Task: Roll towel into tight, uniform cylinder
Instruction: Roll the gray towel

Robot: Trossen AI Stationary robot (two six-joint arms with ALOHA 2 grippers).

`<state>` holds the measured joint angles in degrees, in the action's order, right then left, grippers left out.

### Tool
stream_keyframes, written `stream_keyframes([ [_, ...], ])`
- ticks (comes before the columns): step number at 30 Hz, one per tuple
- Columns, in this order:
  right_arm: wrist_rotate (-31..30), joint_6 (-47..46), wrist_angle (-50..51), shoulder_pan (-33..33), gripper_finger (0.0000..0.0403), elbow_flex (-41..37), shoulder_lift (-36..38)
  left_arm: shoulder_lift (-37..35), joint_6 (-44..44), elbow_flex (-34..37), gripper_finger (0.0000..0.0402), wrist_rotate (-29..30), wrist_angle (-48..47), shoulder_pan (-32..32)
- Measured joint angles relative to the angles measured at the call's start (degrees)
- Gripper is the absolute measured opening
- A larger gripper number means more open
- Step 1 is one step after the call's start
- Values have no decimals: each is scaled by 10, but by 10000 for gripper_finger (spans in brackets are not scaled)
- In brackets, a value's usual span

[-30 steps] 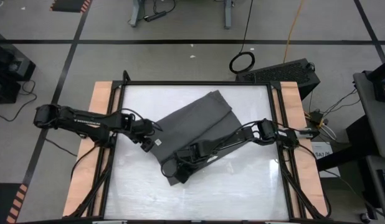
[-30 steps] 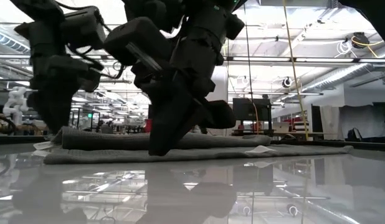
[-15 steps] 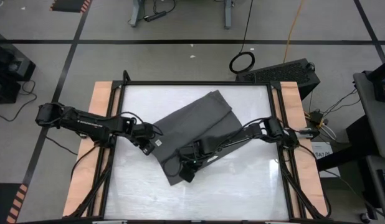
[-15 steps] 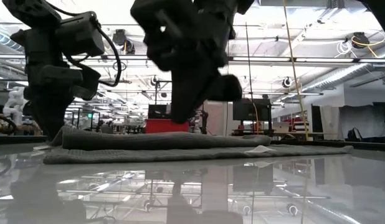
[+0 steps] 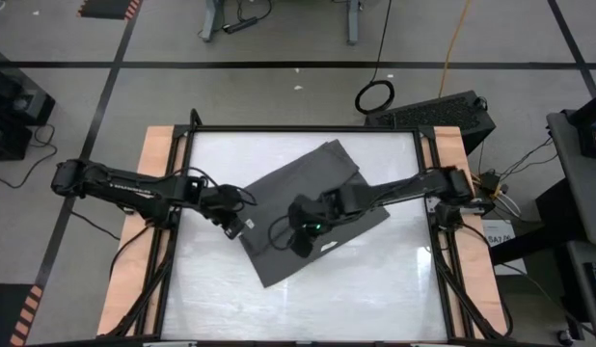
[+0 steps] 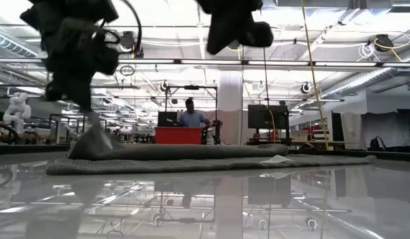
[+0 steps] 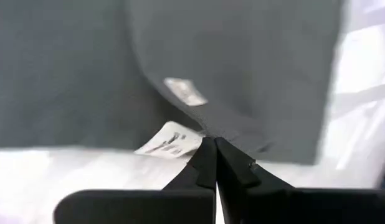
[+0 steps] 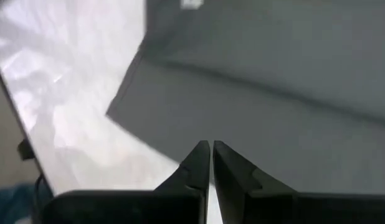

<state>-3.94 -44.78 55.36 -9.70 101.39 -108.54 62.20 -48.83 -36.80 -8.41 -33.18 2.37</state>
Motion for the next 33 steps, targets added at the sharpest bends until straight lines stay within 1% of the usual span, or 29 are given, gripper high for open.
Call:
stream_keyframes([
  [3,-36,-1,19,5,13,0,25,0,-2,-24,1,-4,-2,28],
  [8,-66,-1,49,14,13,0,41,0,-1,-50,1,-6,0,76],
  [10,-66,2,50,16,13,0,41,0,-4,-54,1,-3,4,94],
  [14,-66,10,50,22,13,0,41,9,-39,-51,1,42,49,131],
  [16,-65,16,50,26,13,0,41,21,-48,-51,0,57,86,145],
  [20,-63,31,60,37,13,0,47,60,-49,-51,0,62,155,167],
  [23,-61,56,74,45,13,0,53,93,-49,-51,0,62,181,182],
  [29,-51,112,132,61,13,0,67,137,-49,-51,0,56,263,217],
  [31,-51,130,134,67,13,0,68,147,-55,-51,0,60,275,226],
  [33,-50,149,139,73,13,0,68,152,-89,-51,0,73,265,230],
])
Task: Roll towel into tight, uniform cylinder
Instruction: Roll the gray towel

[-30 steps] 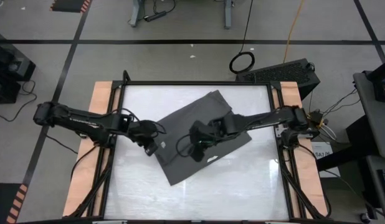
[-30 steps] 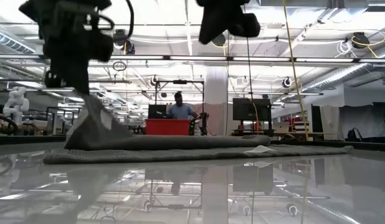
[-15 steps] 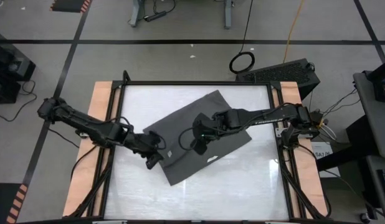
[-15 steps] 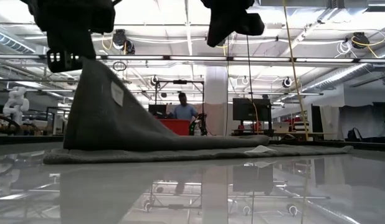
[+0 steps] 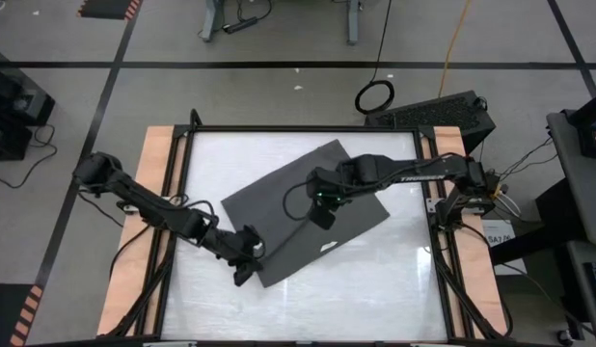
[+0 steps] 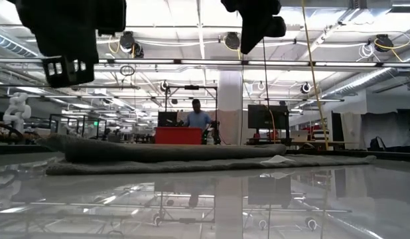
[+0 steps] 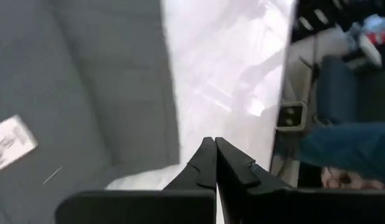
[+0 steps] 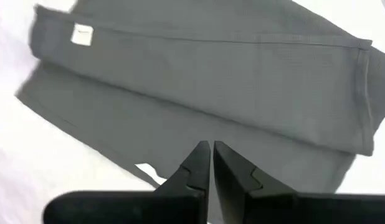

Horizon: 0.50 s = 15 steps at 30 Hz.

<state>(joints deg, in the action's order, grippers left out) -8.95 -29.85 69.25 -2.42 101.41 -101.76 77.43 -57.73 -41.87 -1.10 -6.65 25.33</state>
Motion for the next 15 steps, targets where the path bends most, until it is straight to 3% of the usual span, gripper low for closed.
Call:
stream_keyframes([
  [4,21,37,0,10,13,0,0,1,-139,0,17,42,-113,-2],
  [7,36,55,5,16,13,0,1,-8,-208,1,52,59,-193,-5],
  [15,46,107,30,22,13,0,8,-17,-288,8,210,29,-225,-14],
])
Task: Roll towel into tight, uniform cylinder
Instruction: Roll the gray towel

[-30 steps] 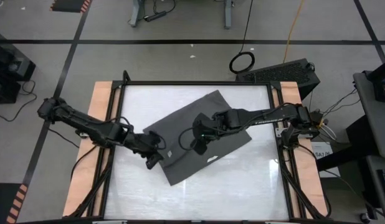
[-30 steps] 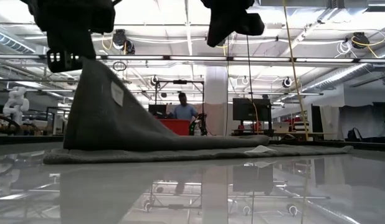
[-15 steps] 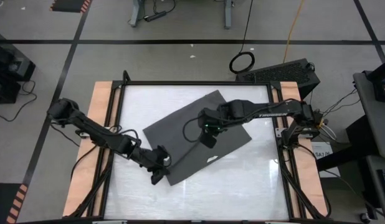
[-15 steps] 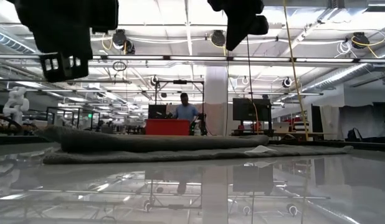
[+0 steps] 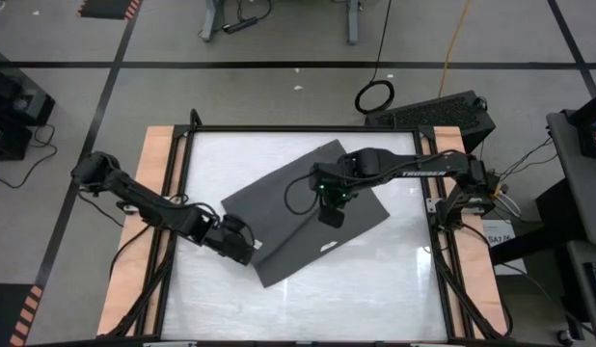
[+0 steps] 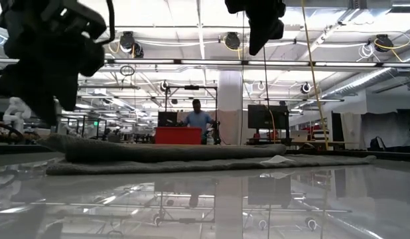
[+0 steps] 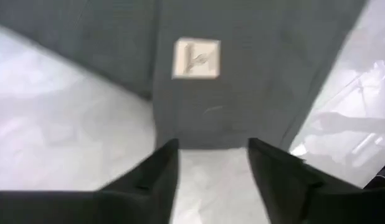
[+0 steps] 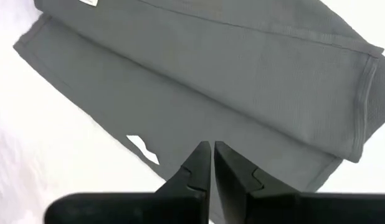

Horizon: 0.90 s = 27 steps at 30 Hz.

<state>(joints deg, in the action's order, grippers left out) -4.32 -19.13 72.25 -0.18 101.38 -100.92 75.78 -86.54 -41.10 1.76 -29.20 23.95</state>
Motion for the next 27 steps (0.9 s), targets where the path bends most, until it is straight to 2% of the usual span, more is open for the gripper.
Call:
stream_keyframes([
  [3,1,6,7,2,13,0,4,1,-49,27,255,-11,13,-7],
  [6,2,16,6,2,13,0,7,0,-62,52,279,-23,49,-17],
  [10,2,25,4,3,13,0,10,0,-46,75,286,-27,92,-33],
  [13,2,27,3,3,13,0,11,1,-32,88,273,-47,132,-39],
  [19,1,22,-1,4,13,0,11,10,-13,94,196,-54,140,-38],
  [23,0,20,-5,4,13,0,11,10,15,94,115,-54,153,-38],
  [27,-1,19,-6,6,13,0,11,10,29,92,21,-54,211,-38],
])
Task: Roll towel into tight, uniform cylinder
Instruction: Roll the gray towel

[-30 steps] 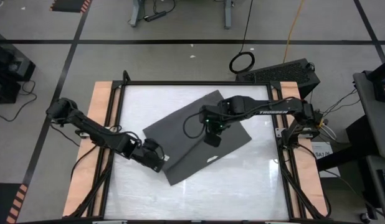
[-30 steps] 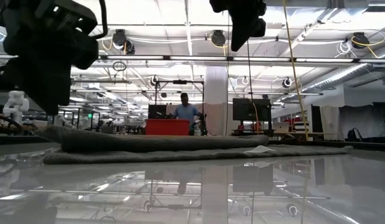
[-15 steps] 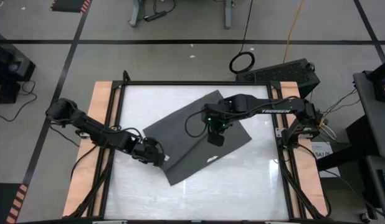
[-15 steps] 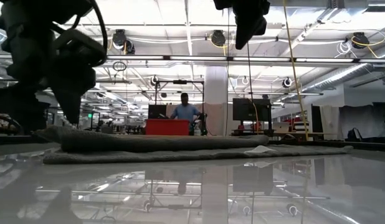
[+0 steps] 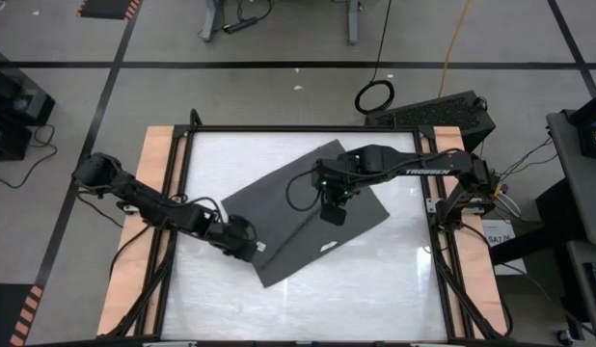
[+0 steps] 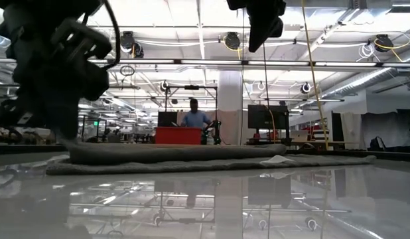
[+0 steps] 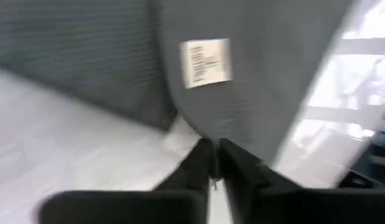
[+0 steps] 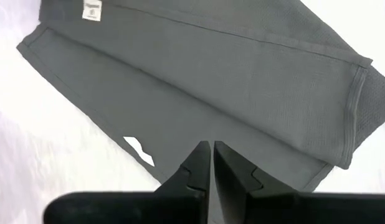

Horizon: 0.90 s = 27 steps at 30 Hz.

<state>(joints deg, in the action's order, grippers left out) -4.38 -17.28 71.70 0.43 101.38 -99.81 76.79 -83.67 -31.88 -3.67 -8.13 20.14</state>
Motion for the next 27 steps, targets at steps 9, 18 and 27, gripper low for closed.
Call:
stream_keyframes([
  [9,0,-33,5,38,13,0,36,0,129,-77,6,30,18,19],
  [18,0,-16,0,71,13,0,46,0,291,-98,6,39,15,53],
  [27,0,-25,-15,71,13,0,46,18,316,-98,11,53,20,63],
])
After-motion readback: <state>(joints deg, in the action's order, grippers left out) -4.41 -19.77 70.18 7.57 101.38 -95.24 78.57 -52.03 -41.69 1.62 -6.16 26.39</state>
